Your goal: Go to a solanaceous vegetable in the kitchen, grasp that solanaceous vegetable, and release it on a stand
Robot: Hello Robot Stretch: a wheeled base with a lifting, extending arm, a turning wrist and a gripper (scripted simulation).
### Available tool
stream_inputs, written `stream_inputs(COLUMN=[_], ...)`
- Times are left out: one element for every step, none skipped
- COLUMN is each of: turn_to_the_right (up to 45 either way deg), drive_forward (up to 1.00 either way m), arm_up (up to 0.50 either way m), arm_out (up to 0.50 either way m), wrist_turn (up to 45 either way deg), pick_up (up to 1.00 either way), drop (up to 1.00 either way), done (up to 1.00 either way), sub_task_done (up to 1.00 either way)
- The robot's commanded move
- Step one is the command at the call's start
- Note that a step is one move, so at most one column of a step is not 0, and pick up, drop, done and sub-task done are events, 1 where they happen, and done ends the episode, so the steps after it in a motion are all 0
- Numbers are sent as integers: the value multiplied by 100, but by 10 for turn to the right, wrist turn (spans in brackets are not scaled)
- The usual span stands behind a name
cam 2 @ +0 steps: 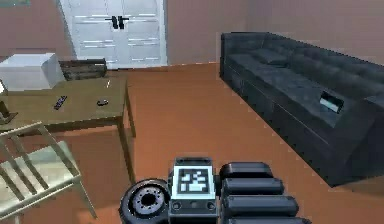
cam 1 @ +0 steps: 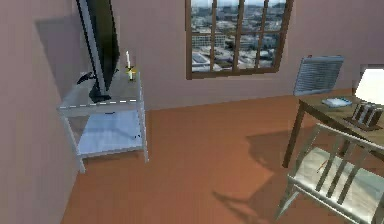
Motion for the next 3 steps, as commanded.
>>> stream_inputs(turn_to_the_right=[0, 0, -60], drive_forward=[100, 35, 0], arm_up=[0, 0, 0], arm_out=[0, 0, 0], wrist_turn=[0, 0, 0], pick_up=[0, 0, 0], drop=[0, 0, 0], done=[0, 0, 0], sub_task_done=[0, 0, 0])
